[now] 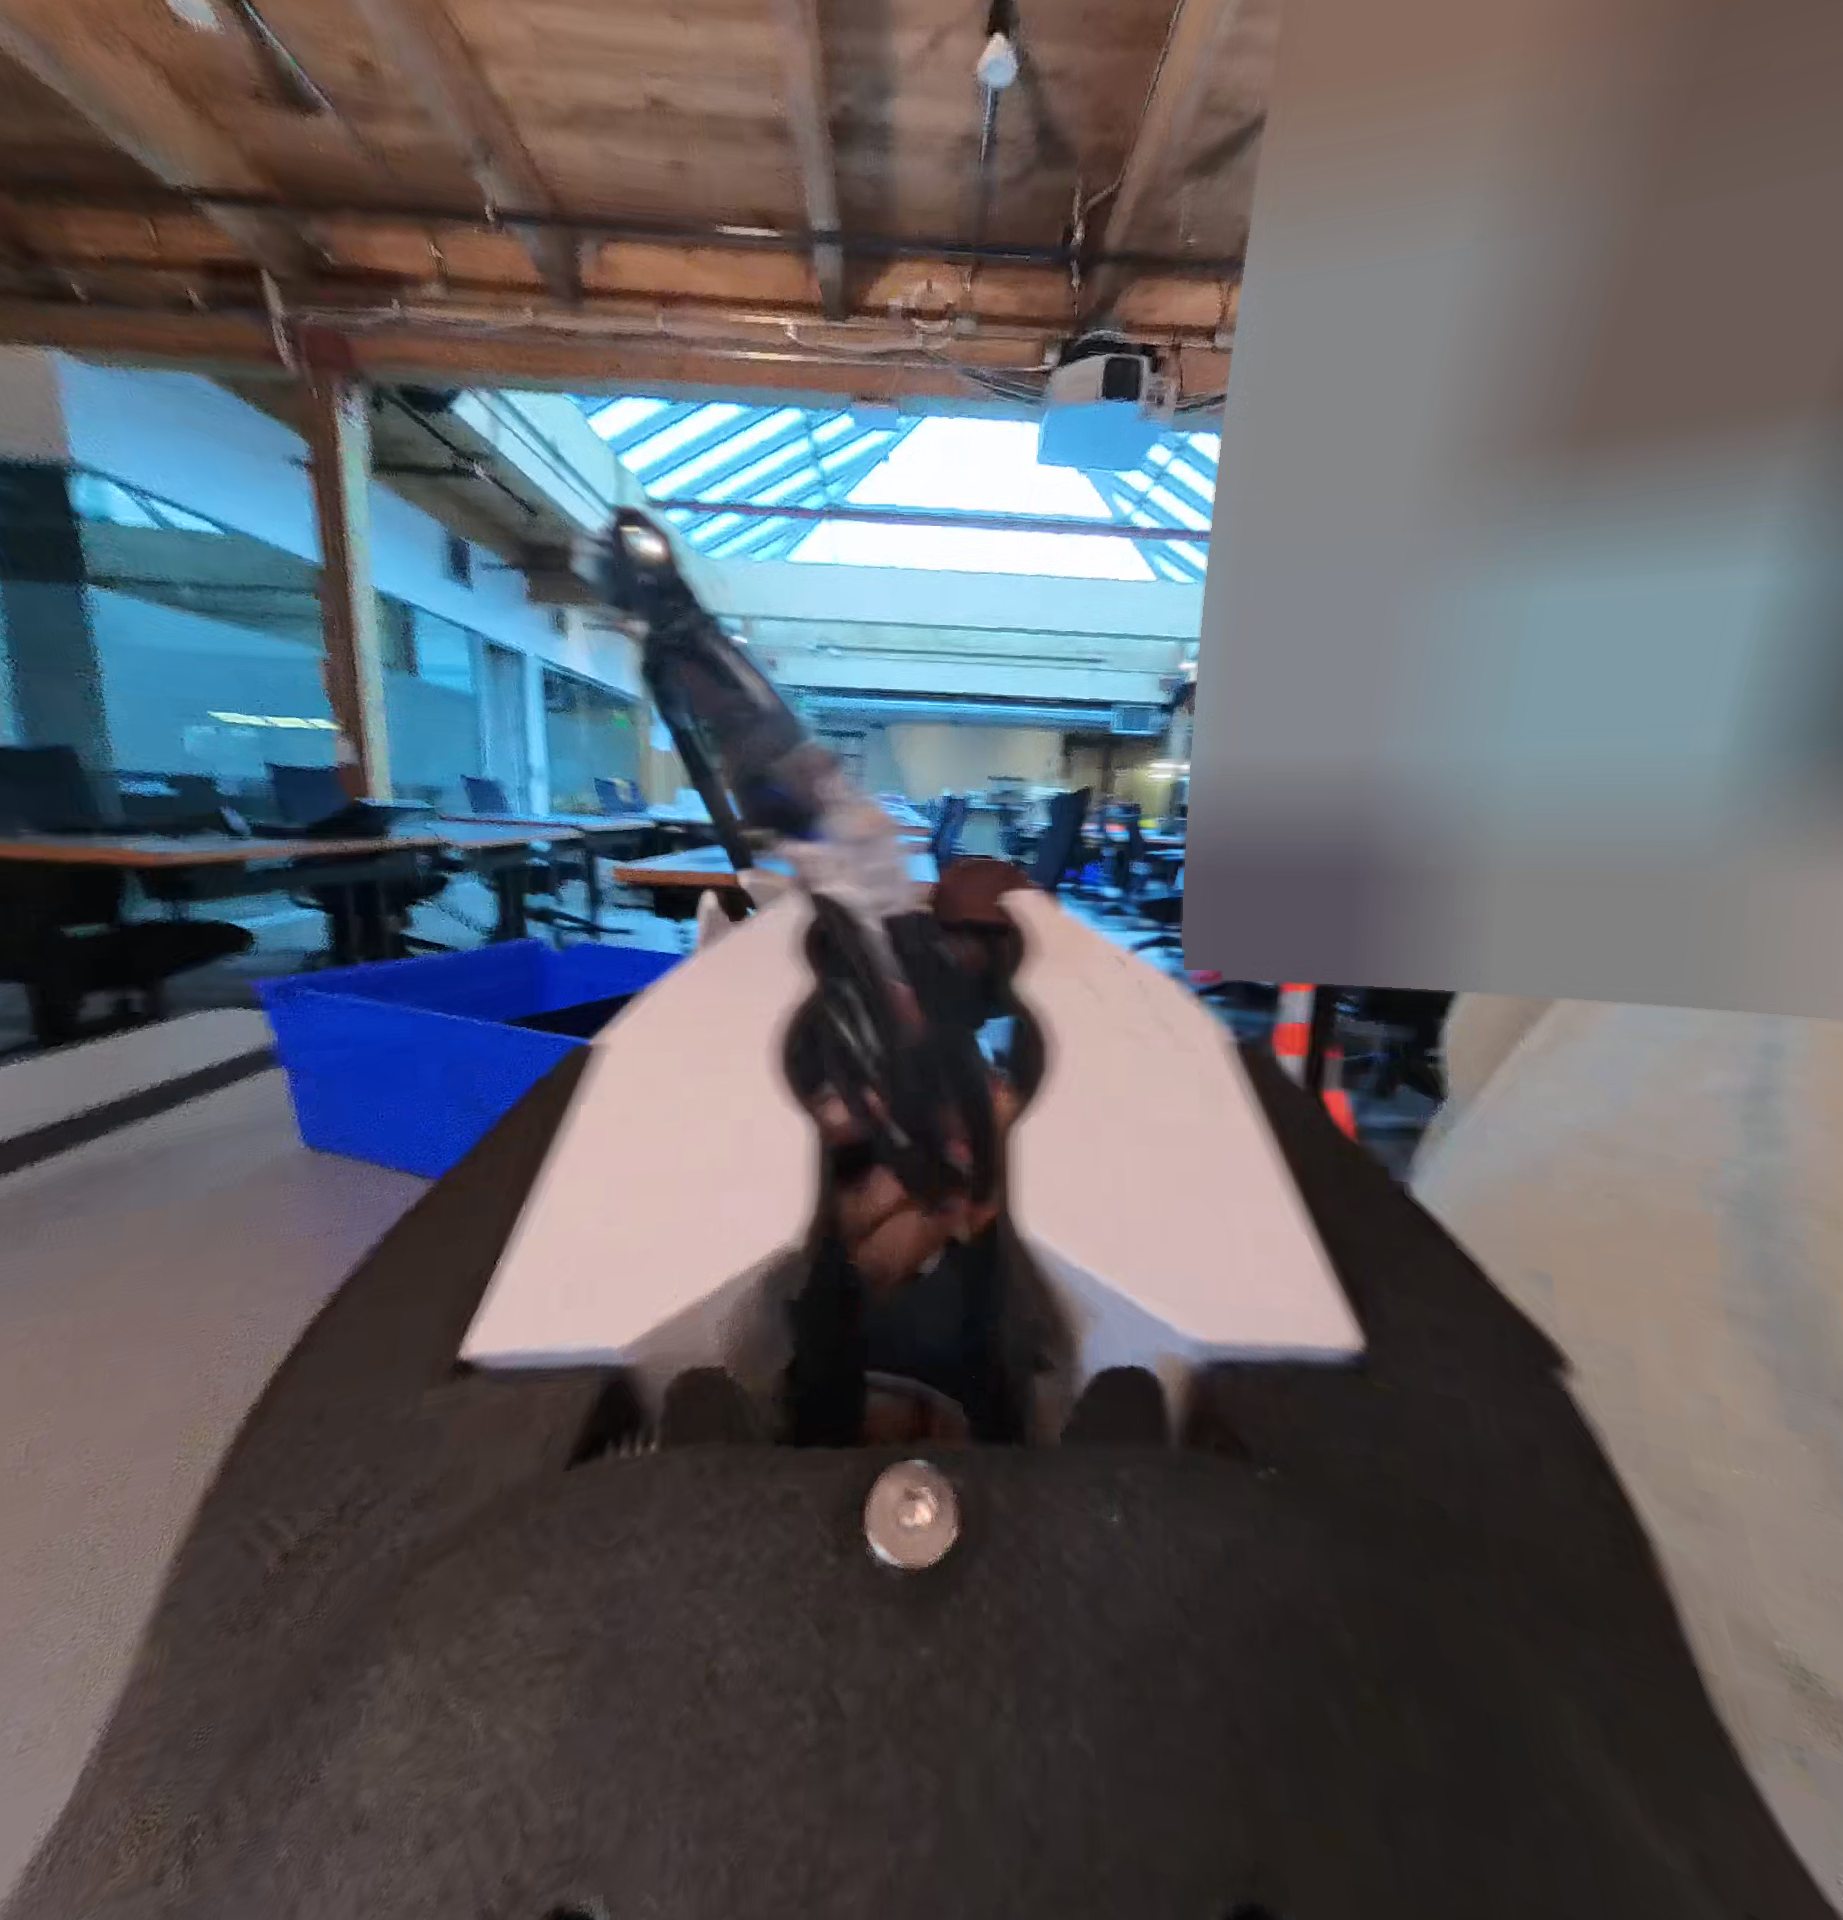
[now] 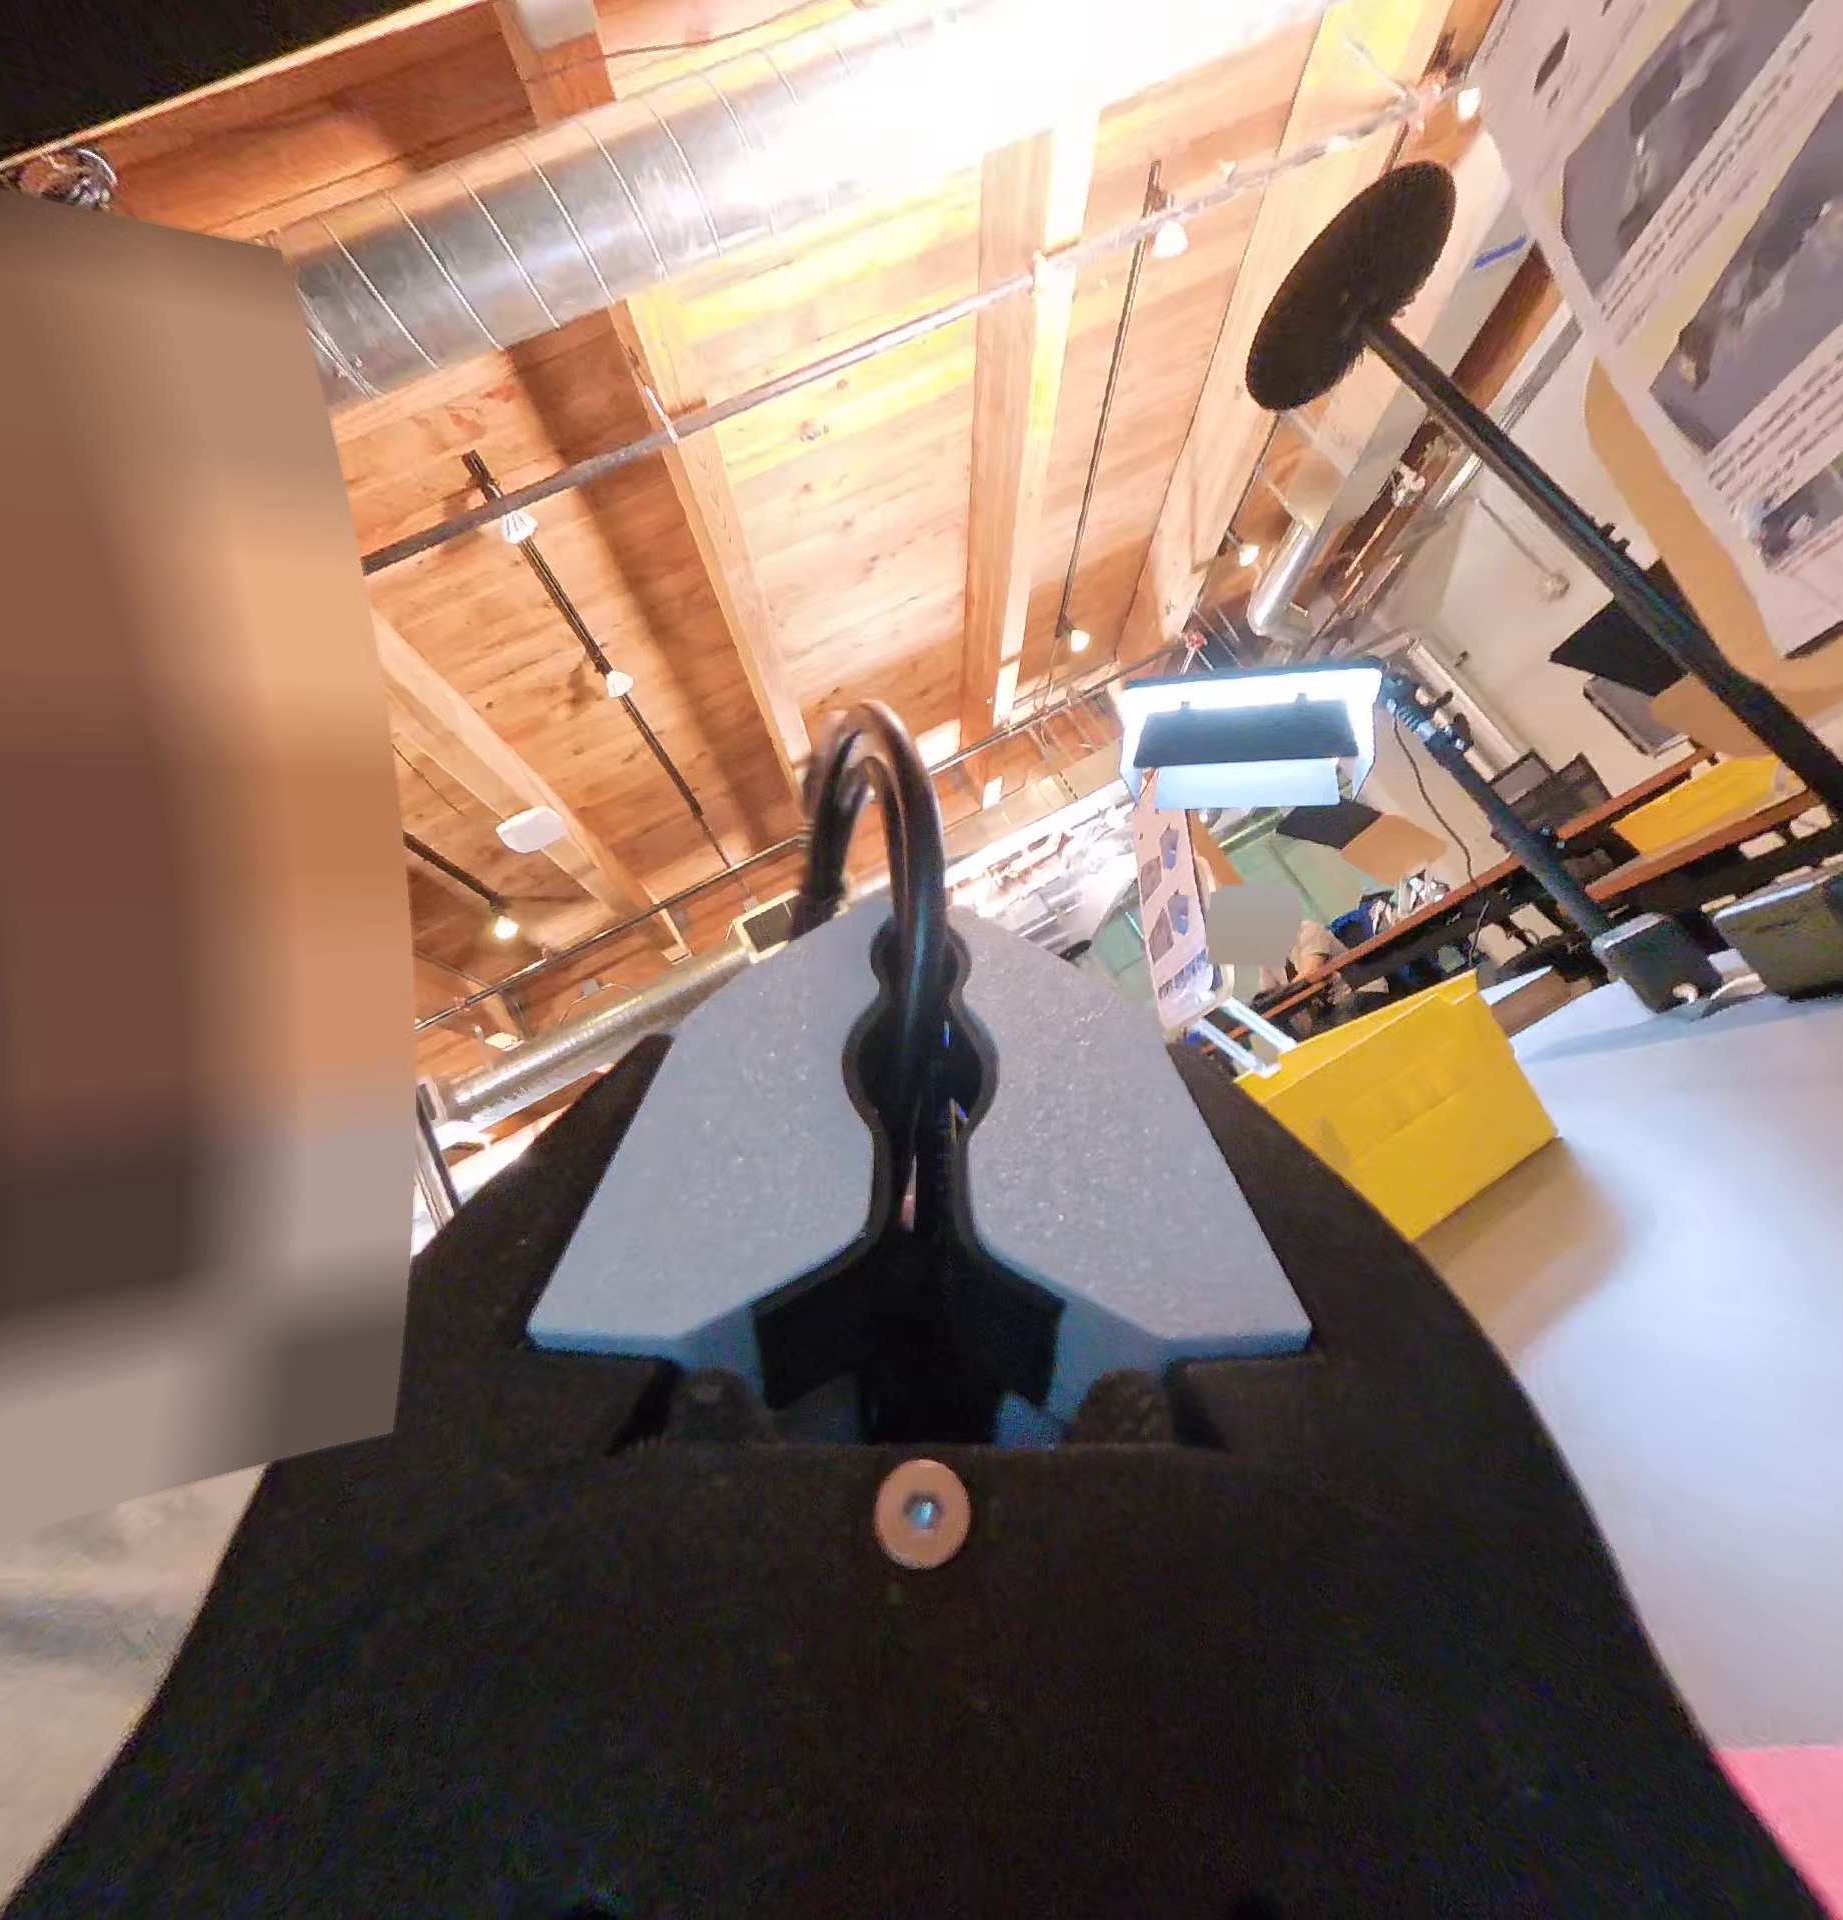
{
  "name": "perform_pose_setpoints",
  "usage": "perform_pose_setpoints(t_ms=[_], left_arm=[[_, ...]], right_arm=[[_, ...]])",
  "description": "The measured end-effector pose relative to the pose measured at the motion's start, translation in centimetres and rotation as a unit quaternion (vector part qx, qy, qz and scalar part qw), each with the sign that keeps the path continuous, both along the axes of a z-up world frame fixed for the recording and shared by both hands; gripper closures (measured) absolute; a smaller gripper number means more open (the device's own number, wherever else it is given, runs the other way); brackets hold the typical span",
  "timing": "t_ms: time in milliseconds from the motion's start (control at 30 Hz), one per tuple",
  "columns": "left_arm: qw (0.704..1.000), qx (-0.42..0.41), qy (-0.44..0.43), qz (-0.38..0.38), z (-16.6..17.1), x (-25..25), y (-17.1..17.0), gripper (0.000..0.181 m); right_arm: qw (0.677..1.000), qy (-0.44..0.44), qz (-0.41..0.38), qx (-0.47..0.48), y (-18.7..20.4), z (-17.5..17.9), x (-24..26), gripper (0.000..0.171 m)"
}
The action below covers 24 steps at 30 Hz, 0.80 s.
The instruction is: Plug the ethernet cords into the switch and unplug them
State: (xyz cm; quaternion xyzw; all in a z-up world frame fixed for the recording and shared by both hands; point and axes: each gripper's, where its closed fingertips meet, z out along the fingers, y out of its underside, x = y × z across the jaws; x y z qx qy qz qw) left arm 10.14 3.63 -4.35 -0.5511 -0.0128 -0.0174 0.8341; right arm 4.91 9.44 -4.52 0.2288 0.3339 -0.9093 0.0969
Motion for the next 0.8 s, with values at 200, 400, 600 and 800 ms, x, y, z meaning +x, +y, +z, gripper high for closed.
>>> perform_pose_setpoints(t_ms=[200,400,600,800], left_arm=[[0.958,-0.095,0.100,0.250,0.0,-3.8,-1.7,0.177],[0.788,-0.297,0.196,0.502,-0.8,-7.6,-5.8,0.179],[0.766,-0.358,0.203,0.495,-2.9,-7.2,-3.4,0.179],[0.770,-0.383,0.204,0.468,-4.4,-6.6,-1.6,0.179]], right_arm=[[0.980,-0.029,-0.110,0.161,-0.6,-2.4,-2.2,0.131],[0.804,0.197,-0.402,0.392,-1.4,-0.2,-0.4,0.117],[0.609,0.394,-0.496,0.477,-6.4,1.0,3.9,0.124],[0.577,0.398,-0.493,0.516,-7.1,0.0,3.3,0.137]])
